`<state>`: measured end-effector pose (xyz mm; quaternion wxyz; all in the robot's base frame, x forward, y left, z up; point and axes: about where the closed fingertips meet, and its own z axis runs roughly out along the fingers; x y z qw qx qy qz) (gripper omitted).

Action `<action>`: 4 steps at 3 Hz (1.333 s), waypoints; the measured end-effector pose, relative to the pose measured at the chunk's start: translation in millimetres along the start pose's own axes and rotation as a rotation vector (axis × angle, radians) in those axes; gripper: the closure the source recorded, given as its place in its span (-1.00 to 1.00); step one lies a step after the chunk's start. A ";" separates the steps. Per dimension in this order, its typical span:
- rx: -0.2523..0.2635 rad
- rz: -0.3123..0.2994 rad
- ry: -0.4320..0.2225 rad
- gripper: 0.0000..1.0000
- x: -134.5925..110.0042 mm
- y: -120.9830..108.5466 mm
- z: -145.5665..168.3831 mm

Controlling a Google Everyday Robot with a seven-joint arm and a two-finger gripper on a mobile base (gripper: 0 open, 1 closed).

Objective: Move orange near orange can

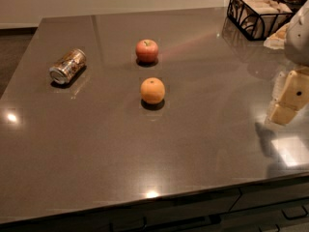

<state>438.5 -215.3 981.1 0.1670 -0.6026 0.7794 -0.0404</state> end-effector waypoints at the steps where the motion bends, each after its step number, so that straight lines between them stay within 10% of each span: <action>1: 0.006 -0.001 -0.003 -1.00 -2.1 -0.7 -0.4; 4: 0.000 -0.012 -0.095 -1.00 -73.9 -20.4 60.2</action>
Offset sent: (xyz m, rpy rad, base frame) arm 0.0289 0.0468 -0.0145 0.0615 -0.0276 0.0385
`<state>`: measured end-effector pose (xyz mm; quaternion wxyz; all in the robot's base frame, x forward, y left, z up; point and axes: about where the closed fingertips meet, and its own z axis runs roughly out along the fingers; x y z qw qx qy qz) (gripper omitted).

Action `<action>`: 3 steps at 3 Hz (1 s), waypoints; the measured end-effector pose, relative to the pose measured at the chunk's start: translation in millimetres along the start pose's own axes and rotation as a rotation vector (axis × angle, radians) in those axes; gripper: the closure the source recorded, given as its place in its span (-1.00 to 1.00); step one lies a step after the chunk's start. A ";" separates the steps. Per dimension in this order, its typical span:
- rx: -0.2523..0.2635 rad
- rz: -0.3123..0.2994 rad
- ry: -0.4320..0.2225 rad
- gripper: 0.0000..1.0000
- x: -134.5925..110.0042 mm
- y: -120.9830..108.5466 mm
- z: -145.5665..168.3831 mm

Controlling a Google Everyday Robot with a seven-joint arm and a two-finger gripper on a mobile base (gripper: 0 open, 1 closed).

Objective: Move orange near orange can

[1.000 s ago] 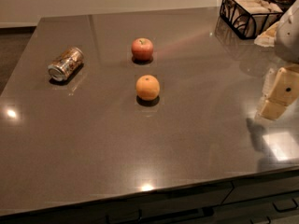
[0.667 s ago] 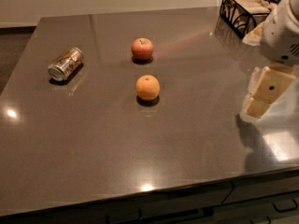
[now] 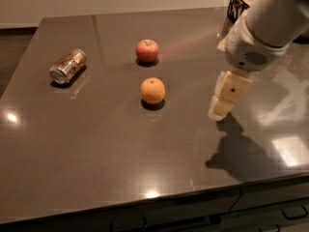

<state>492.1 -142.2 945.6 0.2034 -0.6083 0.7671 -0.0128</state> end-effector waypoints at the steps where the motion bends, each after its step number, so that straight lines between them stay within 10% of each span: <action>1: -0.035 0.009 -0.028 -1.00 -19.3 -2.2 33.2; 3: -0.083 0.006 -0.090 -1.00 -64.9 -3.2 83.4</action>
Offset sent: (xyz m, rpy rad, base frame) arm 0.0505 0.0827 -0.0686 0.1174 0.0669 0.0328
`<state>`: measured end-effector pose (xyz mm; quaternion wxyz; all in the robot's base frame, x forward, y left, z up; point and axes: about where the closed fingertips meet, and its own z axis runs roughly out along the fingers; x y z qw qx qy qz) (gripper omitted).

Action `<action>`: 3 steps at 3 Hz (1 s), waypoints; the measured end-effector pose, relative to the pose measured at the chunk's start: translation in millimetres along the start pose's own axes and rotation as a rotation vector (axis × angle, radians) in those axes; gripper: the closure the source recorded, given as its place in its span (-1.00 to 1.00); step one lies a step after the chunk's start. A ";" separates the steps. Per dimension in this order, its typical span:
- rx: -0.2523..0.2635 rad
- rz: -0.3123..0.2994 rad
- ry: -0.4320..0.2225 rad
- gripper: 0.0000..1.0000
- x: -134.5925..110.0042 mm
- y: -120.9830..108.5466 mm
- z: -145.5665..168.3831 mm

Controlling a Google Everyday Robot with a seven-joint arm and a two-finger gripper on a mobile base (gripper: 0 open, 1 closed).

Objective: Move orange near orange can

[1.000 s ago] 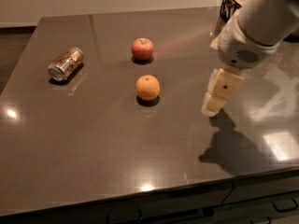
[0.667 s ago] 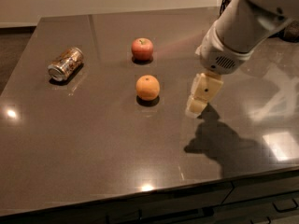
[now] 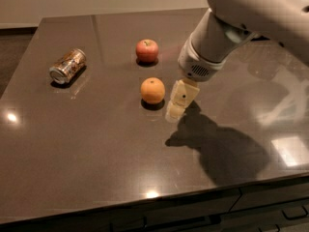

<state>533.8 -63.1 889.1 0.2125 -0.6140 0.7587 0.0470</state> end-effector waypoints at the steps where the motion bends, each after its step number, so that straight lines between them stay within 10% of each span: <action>1: -0.012 -0.009 -0.014 -1.00 -17.7 -3.4 16.2; 3: -0.033 -0.035 -0.020 -1.00 -40.8 -9.1 43.8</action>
Offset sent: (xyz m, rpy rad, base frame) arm 0.0303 0.0587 -0.0253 0.0234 0.0181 0.0571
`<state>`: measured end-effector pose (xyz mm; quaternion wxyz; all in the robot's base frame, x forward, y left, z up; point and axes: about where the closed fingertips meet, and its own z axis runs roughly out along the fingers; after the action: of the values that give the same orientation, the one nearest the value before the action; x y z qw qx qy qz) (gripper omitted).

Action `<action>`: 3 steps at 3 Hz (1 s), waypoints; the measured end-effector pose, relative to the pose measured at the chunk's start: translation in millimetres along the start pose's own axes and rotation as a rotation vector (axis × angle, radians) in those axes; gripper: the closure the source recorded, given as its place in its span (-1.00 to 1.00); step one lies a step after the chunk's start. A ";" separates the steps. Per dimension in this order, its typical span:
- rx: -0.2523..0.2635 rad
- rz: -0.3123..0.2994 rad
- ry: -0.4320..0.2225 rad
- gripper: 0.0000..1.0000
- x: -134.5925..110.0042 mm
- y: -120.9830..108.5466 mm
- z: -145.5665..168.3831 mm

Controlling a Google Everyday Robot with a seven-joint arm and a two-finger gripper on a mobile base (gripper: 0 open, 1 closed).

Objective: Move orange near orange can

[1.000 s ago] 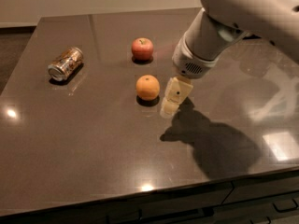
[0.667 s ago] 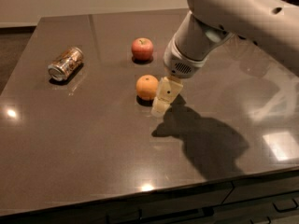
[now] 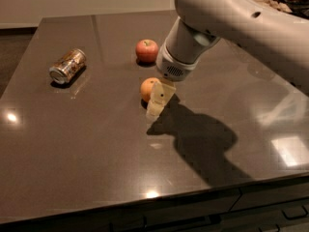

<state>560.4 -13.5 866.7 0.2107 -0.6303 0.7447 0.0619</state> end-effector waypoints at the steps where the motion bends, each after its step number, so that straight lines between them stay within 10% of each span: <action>1: -0.010 -0.006 0.003 -0.80 -1.9 -6.4 8.0; 3: -0.026 -0.022 0.010 0.01 -2.4 -11.4 8.3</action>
Offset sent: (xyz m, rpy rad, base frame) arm 0.0192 0.0002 -0.0080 -0.0168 0.0237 0.0268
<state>573.7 -10.7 862.1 0.1994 -0.6415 0.7378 0.0662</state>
